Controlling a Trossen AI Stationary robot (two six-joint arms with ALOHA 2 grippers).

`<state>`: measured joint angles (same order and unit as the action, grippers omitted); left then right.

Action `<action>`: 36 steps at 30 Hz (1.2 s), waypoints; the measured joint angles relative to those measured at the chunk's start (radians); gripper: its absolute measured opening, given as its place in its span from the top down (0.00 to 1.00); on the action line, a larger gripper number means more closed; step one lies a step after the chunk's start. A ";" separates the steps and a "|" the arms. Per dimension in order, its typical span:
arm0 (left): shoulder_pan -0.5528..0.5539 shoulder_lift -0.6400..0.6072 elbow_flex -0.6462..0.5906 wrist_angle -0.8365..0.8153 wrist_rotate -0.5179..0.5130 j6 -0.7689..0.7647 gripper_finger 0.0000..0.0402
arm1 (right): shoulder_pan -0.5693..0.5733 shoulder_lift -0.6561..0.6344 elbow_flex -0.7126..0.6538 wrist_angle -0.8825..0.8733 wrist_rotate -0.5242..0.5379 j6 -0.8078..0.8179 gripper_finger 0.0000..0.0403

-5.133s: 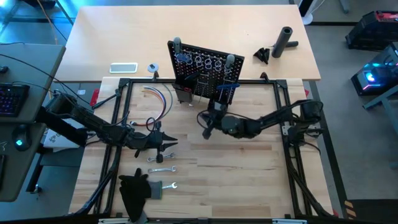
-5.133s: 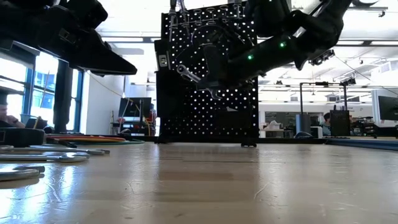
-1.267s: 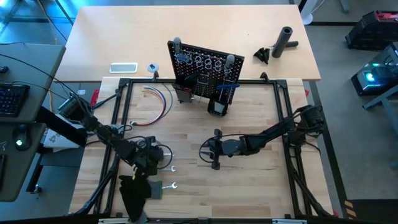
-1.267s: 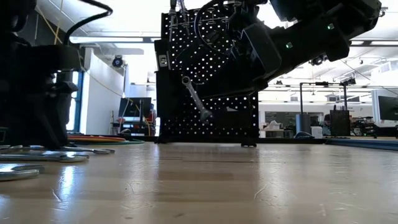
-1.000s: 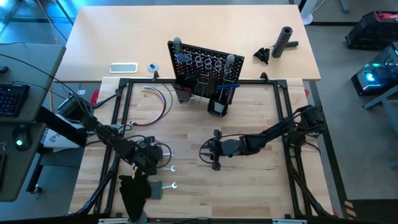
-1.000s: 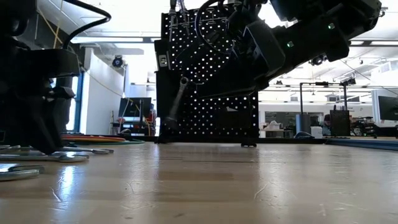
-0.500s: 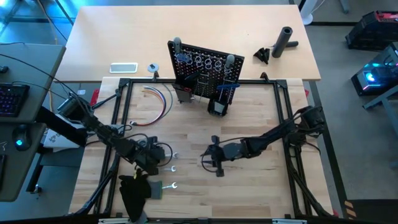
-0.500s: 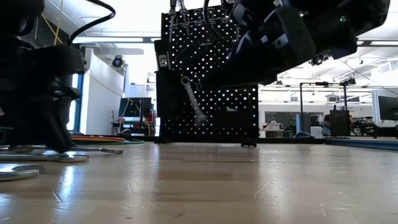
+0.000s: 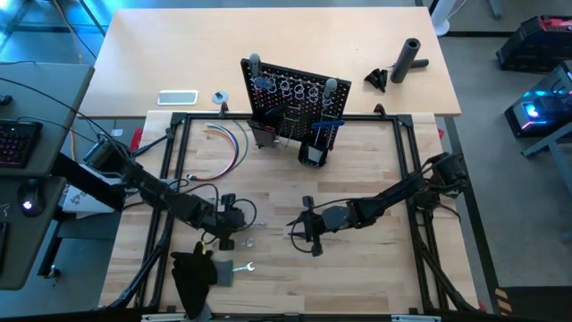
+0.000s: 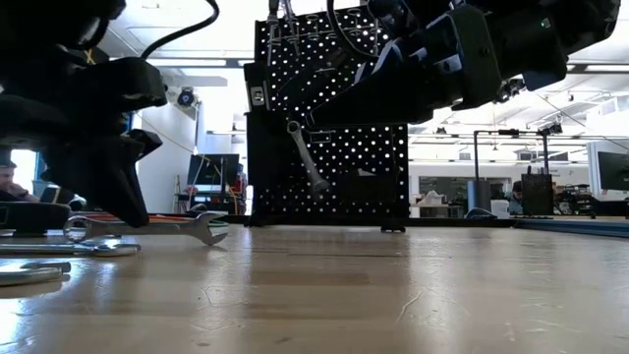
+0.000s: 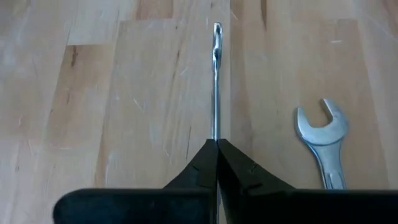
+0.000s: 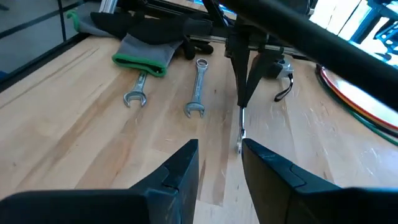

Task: Hang tools onto peg board
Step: Hang the wrench on the black pegboard

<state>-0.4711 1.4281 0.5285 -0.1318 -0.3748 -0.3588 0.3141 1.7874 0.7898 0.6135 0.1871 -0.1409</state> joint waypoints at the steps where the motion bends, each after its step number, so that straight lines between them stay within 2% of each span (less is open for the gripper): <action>1: 0.007 0.000 0.000 0.000 0.008 0.004 0.99 | 0.000 0.000 0.000 0.000 0.003 -0.006 0.71; 11: 0.041 -0.001 0.002 0.021 0.087 0.022 1.00 | 0.000 0.000 0.000 0.004 0.050 -0.015 0.71; 21: 0.041 0.000 0.002 0.019 0.093 0.039 1.00 | 0.000 0.000 0.000 0.005 0.053 -0.007 0.71; 32: 0.041 0.070 0.003 0.070 0.075 0.021 1.00 | -0.014 0.000 0.001 0.005 0.050 0.039 0.71; 36: 0.041 0.071 0.003 0.083 0.074 0.026 1.00 | -0.027 0.018 0.044 -0.014 0.030 0.039 0.71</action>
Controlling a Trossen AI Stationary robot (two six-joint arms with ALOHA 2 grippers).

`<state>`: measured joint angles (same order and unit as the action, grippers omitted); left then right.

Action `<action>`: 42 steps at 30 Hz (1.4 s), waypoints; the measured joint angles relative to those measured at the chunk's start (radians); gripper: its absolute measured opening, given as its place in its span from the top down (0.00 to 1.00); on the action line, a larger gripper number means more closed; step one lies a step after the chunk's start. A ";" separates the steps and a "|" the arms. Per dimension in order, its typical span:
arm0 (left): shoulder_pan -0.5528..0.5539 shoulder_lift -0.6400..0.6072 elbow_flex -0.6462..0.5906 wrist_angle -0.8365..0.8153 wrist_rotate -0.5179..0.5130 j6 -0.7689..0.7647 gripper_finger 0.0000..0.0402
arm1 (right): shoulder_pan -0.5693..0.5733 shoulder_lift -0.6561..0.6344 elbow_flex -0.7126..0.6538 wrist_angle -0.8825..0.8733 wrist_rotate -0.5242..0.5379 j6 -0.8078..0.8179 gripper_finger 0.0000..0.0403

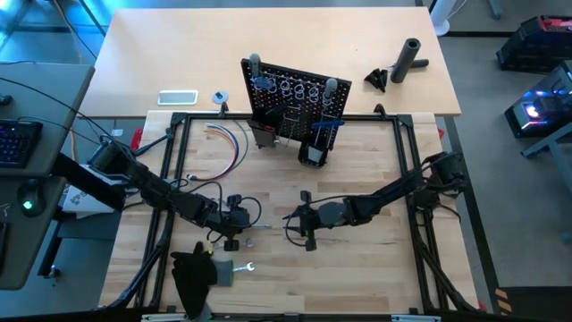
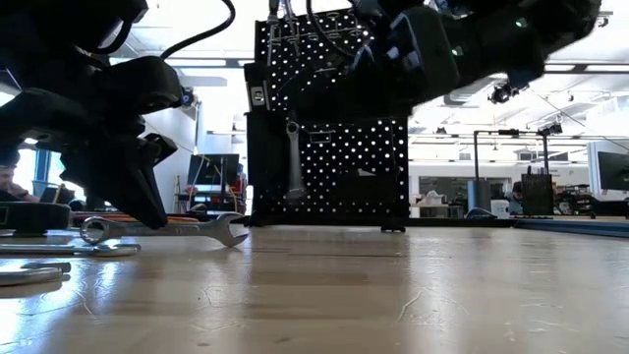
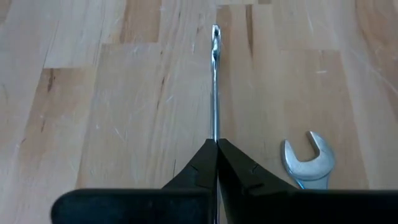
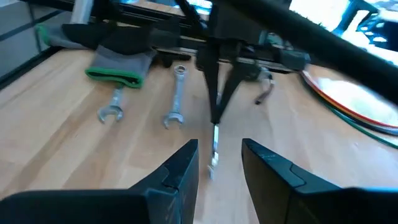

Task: Hang tools onto peg board
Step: Hang the wrench on the black pegboard

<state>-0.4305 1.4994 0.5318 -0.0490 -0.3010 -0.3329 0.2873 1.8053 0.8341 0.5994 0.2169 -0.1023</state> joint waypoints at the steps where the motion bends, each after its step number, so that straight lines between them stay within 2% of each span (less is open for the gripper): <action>1: 0.000 0.000 0.000 0.000 -0.001 0.002 1.00 | -0.003 0.014 0.023 -0.015 -0.017 0.000 0.71; 3: 0.000 0.000 -0.001 -0.001 -0.001 0.002 1.00 | -0.008 0.060 0.092 -0.067 -0.036 -0.001 0.71; 10: 0.000 0.000 -0.001 0.002 -0.001 0.002 1.00 | -0.028 0.254 0.395 -0.449 -0.022 0.002 0.71; 15: 0.000 0.001 -0.001 0.003 -0.001 0.006 1.00 | -0.053 0.325 0.505 -0.557 -0.019 0.034 0.71; 20: 0.000 0.001 -0.001 0.004 -0.001 0.014 1.00 | -0.068 0.360 0.541 -0.558 -0.052 0.036 0.71; 24: 0.000 0.001 -0.001 0.006 -0.001 0.017 1.00 | -0.083 0.393 0.547 -0.554 -0.119 0.073 0.71; 28: 0.000 0.001 -0.002 0.017 -0.001 0.023 1.00 | -0.087 0.415 0.549 -0.551 -0.098 0.096 0.72; 31: 0.000 0.001 -0.002 0.019 -0.001 0.023 1.00 | -0.085 0.417 0.549 -0.546 -0.081 0.097 0.77; 37: -0.001 0.001 -0.002 0.019 0.002 0.023 1.00 | -0.089 0.419 0.547 -0.529 -0.078 0.079 0.95; 42: -0.001 0.001 -0.001 0.021 0.004 0.023 1.00 | -0.093 0.419 0.547 -0.530 -0.086 0.087 0.96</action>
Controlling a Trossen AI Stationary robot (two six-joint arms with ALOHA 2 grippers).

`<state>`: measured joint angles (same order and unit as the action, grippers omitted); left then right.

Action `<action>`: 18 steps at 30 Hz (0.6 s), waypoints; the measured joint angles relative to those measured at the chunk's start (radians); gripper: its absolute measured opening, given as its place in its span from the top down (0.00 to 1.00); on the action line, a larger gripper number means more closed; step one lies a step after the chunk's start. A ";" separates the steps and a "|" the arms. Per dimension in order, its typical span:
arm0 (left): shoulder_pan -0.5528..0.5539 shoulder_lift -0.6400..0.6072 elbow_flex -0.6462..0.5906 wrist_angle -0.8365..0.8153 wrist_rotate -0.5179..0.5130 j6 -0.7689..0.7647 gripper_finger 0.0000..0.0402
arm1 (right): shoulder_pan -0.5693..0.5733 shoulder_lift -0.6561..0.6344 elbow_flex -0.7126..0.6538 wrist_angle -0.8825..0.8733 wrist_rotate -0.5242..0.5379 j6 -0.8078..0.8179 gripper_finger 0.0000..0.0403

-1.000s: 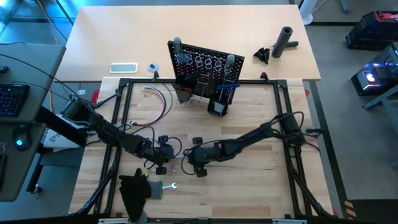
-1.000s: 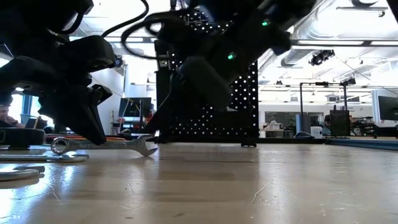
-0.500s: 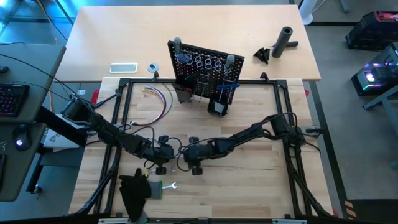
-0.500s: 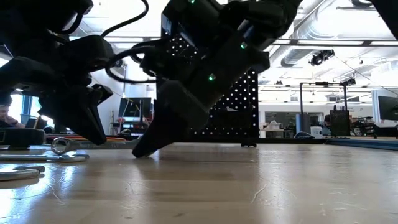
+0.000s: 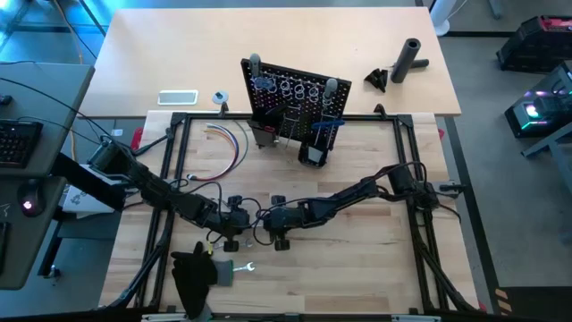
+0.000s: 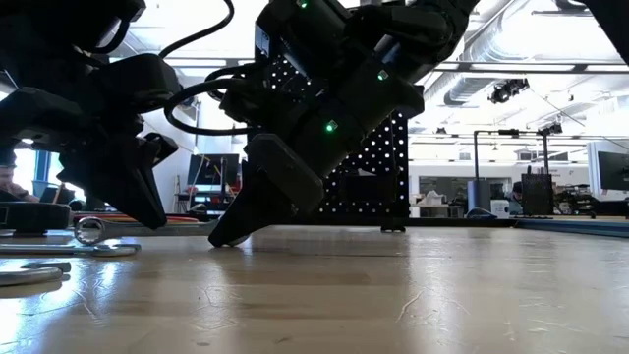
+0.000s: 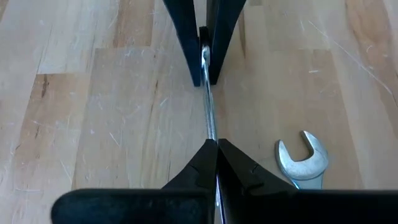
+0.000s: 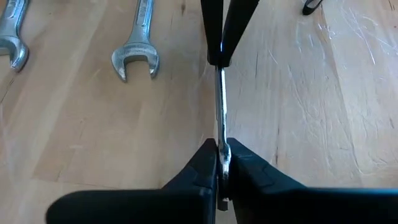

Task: Hang tools onto peg board
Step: Hang the wrench on the black pegboard

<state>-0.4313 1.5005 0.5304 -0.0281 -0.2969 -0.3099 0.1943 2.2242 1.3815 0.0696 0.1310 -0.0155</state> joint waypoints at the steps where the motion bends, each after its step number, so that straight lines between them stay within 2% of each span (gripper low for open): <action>1: 0.000 0.000 0.000 0.001 0.000 0.000 1.00 | 0.000 0.000 0.000 0.000 0.000 0.004 0.96; 6: 0.000 -0.006 0.000 0.003 0.000 -0.001 0.99 | 0.000 0.000 -0.001 -0.008 -0.001 0.017 0.98; 9: -0.002 -0.021 -0.001 0.002 0.001 -0.001 0.96 | -0.001 0.000 0.000 -0.022 -0.013 0.039 0.98; 18: 0.004 -0.039 -0.002 -0.093 0.003 -0.023 0.72 | -0.001 -0.002 0.000 -0.048 -0.038 0.068 0.98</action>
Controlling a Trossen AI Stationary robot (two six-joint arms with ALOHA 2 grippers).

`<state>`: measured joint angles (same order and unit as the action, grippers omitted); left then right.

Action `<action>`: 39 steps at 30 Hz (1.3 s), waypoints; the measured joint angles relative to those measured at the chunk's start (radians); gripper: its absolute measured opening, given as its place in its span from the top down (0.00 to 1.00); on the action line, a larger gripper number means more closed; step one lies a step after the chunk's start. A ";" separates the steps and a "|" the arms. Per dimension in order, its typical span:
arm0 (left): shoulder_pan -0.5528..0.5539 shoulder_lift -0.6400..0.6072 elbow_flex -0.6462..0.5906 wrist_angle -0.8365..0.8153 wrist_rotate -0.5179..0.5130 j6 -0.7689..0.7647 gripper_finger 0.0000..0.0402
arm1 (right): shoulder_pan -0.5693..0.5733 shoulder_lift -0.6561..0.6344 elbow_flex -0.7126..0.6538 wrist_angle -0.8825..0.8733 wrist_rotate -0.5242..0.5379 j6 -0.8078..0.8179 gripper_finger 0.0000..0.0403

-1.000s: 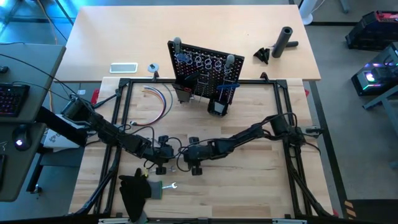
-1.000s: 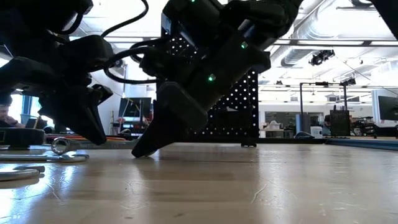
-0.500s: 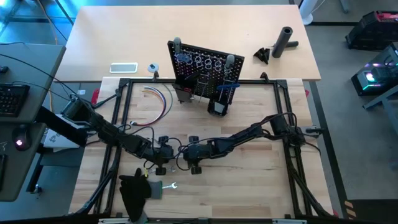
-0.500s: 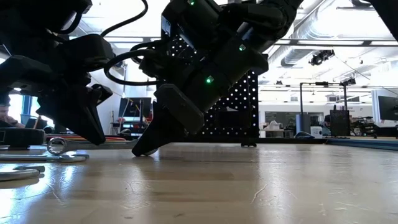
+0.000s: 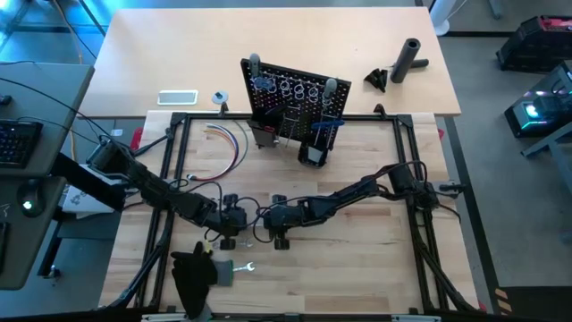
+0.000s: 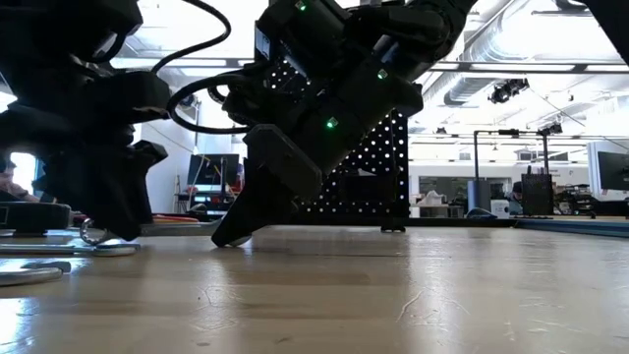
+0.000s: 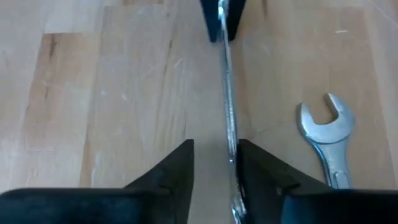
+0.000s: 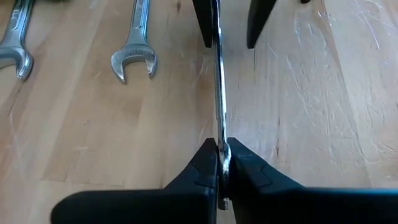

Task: Hang tools onto peg board
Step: Hang the wrench on the black pegboard

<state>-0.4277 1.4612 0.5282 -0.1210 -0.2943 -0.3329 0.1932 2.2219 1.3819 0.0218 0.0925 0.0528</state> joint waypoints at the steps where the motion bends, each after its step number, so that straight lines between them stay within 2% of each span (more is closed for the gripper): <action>1: 0.003 0.000 0.000 -0.006 -0.003 -0.007 0.70 | 0.000 0.000 0.000 -0.001 0.000 0.000 0.98; 4: 0.011 0.000 0.001 -0.011 -0.004 -0.021 0.67 | 0.000 0.000 0.000 -0.003 0.000 0.000 0.98; 7: 0.016 0.000 0.001 -0.013 0.003 -0.014 0.71 | 0.000 0.000 0.000 -0.004 0.000 0.002 0.98; 14: 0.015 -0.001 0.002 -0.016 0.026 0.021 0.95 | 0.000 0.001 -0.001 -0.005 0.000 0.018 0.98; 16: 0.016 -0.002 0.002 -0.018 0.027 0.026 0.98 | 0.000 0.001 -0.001 -0.005 0.000 0.022 0.98; 26: 0.015 -0.002 0.002 -0.014 0.020 0.046 0.99 | 0.003 0.002 -0.002 -0.006 0.000 0.029 0.98; 33: 0.015 -0.002 0.002 -0.009 0.009 0.058 0.99 | 0.003 -0.003 -0.003 -0.012 -0.010 0.051 0.86; 39: 0.015 -0.001 0.012 -0.007 0.012 0.079 1.00 | 0.009 -0.038 -0.006 -0.074 -0.023 0.052 0.84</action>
<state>-0.4124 1.4606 0.5406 -0.1278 -0.2821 -0.2534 0.2022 2.1840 1.3757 -0.0517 0.0695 0.1050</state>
